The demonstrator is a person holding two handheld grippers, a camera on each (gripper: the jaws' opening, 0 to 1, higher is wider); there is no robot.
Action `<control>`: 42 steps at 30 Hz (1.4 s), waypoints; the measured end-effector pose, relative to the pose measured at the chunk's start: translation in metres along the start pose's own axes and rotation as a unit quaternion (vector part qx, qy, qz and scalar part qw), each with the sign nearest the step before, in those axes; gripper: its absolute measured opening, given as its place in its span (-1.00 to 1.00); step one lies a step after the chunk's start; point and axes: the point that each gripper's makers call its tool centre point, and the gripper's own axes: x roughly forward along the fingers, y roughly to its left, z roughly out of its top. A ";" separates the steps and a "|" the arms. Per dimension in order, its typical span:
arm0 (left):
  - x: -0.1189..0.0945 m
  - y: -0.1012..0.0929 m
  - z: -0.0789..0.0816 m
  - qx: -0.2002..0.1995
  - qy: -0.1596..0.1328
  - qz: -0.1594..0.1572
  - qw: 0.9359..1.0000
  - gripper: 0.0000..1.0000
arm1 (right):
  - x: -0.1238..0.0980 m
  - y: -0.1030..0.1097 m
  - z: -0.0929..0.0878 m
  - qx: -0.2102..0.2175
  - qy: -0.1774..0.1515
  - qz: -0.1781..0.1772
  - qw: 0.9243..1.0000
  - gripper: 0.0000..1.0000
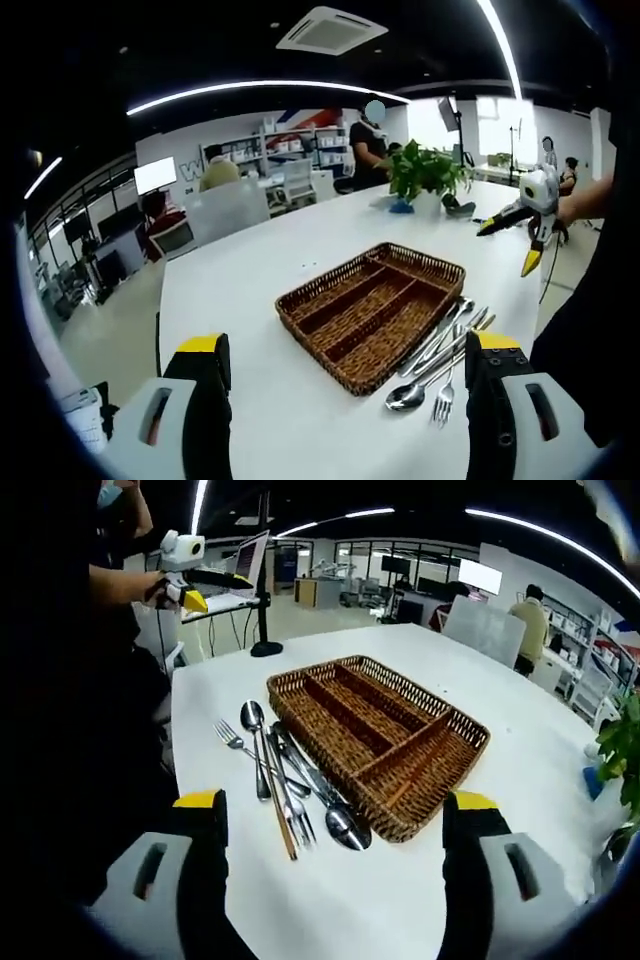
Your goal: Arrange the knives, forks, and spoons in their matching storage slots by inserting each utensil handle-first until every utensil is classified and aligned in the correct compartment
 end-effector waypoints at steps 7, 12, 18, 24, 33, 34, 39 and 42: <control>0.001 -0.008 0.004 0.006 -0.005 -0.002 1.000 0.99 | 0.011 0.019 -0.015 -0.002 0.010 0.030 0.999 0.41; -0.002 -0.009 0.001 0.006 0.003 0.001 1.000 0.99 | 0.016 0.023 -0.024 0.019 0.025 0.045 0.999 0.31; -0.004 -0.008 0.000 0.004 0.005 0.002 1.000 0.99 | 0.032 0.032 -0.049 0.048 0.063 0.072 0.994 0.23; -0.007 -0.007 -0.001 0.004 0.005 0.002 1.000 0.99 | 0.044 0.040 -0.065 0.050 0.078 0.076 0.993 -0.10; -0.015 -0.005 0.001 0.001 0.006 0.009 1.000 0.99 | 0.058 0.056 -0.075 0.064 0.098 0.092 0.989 -0.38; -0.016 -0.005 0.001 0.001 0.006 0.010 1.000 0.99 | 0.058 0.056 -0.076 0.062 0.099 0.092 0.989 -0.38; -0.019 -0.003 0.000 0.000 0.008 0.011 1.000 0.99 | 0.062 0.051 -0.076 0.034 0.099 0.074 0.992 -0.43; -0.020 -0.003 0.000 -0.001 0.007 0.012 1.000 0.99 | 0.066 0.050 -0.079 0.027 0.103 0.073 0.992 -0.51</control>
